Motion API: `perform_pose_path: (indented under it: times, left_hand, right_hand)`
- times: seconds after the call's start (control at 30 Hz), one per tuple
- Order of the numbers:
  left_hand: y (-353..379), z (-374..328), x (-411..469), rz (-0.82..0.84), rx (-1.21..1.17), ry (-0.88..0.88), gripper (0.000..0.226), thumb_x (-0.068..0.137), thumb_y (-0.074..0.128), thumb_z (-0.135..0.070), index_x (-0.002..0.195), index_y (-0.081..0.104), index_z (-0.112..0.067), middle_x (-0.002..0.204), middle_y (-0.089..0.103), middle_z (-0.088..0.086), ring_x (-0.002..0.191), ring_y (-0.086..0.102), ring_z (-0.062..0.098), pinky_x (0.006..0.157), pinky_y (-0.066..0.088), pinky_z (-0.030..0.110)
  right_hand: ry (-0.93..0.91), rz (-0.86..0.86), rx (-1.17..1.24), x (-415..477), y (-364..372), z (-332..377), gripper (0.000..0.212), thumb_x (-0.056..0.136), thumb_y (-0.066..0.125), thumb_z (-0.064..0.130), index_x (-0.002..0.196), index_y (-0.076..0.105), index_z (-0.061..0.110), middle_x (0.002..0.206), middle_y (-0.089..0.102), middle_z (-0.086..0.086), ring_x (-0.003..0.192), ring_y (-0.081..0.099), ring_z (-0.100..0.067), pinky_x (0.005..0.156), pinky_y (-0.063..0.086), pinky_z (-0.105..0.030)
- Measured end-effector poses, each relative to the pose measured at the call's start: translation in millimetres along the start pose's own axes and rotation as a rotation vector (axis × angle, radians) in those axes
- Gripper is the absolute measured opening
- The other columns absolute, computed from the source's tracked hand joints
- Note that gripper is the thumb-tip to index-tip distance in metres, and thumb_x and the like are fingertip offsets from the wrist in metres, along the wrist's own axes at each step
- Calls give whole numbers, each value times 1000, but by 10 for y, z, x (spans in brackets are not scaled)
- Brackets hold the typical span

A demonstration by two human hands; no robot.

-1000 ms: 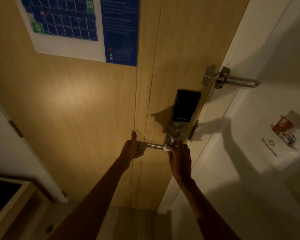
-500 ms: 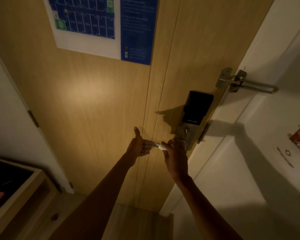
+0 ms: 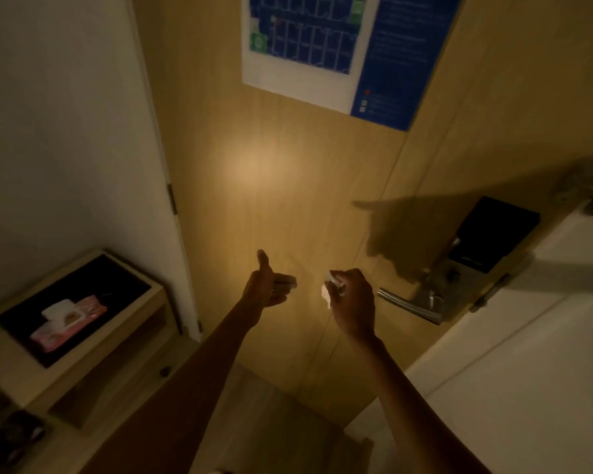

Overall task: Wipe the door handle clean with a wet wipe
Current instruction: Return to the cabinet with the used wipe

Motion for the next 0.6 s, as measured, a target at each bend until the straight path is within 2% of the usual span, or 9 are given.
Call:
perform_pose_path:
  times: [0.1,0.27,0.37,0.47,0.5,0.6]
  left_hand:
    - [-526,17,7,-88,-60,-3,90,91,9,-67,92,74,-4,101,73,13,97,67,28,89,54,37]
    - [-1417,118,-68,-261,-147,-45,87,90,12,-68,83,72,-6,94,71,11,87,65,24,72,53,30]
    - [-1932,219,-93,-353,-178,-22,83,93,13,-63,89,70,-2,91,69,10,80,65,22,68,51,29]
    - [-2492,276,-141,-488,-227,-17,78,96,18,-58,81,67,1,97,69,17,71,63,25,66,50,32]
    - [-2687,294,-141,-509,-244,-28,77,96,19,-57,81,67,1,102,69,21,71,62,26,65,50,32]
    - [-3238,353,-183,-507,-300,-36,75,97,19,-56,113,61,5,102,68,21,72,61,24,56,51,28]
  right_hand:
    - [-4,46,89,42,436,310,29,90,67,22,115,66,9,111,66,-6,97,66,-17,75,51,-17]
    - [4,195,198,17,1192,799,20,90,67,22,105,70,10,100,69,-7,85,64,-11,64,42,-7]
    - [-28,294,253,-25,1627,1069,19,90,65,19,107,71,13,101,70,-5,88,65,-12,69,50,-13]
    - [-53,387,286,-89,2046,1366,21,91,65,19,110,70,13,106,69,-7,94,65,-16,77,58,-32]
    - [-60,415,279,-103,2172,1479,21,91,65,19,110,70,12,107,69,-7,94,64,-16,78,58,-35]
    - [-110,480,235,-124,2548,1825,15,91,63,19,101,71,10,101,69,-7,88,63,-15,74,58,-34]
Point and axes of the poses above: each hand's wrist, its own x-axis towards the middle knuckle, its own y-axis out of the palm, z = x × y, the point moved 2 cm from there along x, towards the middle knuckle
